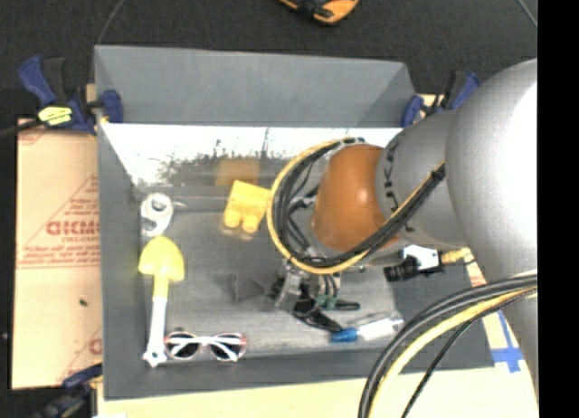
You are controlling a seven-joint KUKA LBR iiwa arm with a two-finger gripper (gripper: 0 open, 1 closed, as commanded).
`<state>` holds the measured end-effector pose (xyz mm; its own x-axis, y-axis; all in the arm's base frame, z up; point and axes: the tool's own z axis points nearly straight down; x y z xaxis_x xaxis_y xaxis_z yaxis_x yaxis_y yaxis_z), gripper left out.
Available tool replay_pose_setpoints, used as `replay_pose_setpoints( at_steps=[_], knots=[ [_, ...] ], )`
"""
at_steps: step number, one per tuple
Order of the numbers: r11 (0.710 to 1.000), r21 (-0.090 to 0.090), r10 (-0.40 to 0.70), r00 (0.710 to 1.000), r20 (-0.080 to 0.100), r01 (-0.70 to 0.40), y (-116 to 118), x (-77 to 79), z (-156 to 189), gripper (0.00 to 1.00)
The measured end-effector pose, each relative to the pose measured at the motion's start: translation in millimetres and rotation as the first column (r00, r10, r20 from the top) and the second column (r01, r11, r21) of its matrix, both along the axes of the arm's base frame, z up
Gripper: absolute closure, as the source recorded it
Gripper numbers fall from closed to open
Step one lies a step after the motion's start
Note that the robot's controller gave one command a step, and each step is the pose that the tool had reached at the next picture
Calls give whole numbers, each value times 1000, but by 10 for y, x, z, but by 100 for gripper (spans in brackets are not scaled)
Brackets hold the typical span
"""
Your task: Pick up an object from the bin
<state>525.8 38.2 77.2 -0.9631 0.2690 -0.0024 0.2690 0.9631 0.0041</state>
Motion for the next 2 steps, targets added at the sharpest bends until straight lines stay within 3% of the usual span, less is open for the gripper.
replay_pose_setpoints(
  at_steps=[2],
  knots=[
    [1000, -1, 2, 1000, -5, -2, -4, -13, 97, 100]
  ],
)
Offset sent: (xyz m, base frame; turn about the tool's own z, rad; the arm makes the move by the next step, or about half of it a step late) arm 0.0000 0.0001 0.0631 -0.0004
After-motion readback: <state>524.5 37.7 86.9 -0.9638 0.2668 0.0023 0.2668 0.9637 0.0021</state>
